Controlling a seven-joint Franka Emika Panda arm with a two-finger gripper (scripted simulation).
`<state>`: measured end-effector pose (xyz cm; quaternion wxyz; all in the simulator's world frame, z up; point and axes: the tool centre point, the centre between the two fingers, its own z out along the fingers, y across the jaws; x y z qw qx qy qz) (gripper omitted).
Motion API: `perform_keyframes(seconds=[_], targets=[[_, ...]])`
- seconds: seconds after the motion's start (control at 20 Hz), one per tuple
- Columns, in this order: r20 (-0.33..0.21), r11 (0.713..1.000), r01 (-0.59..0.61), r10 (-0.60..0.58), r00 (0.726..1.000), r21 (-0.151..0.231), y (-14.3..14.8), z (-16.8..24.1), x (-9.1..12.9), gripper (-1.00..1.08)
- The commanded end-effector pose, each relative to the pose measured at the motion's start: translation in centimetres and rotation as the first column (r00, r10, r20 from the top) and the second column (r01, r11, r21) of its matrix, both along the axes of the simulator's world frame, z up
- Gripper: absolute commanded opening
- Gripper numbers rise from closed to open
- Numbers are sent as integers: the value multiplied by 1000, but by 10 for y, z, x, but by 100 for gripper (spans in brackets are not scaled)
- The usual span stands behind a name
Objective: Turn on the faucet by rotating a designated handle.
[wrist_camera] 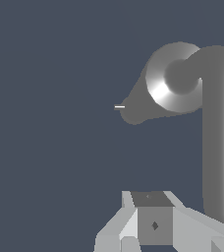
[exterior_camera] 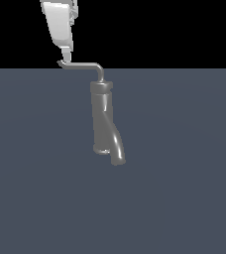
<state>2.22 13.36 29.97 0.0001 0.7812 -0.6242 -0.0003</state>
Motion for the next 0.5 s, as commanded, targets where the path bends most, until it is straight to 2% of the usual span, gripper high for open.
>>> perform_keyframes(seconds=[0.0, 0.45], targets=[[0, 1000, 0, 0, 1000, 0, -1, 0, -4, -100], [0, 1000, 0, 0, 1000, 0, -5, 0, -30, -100]])
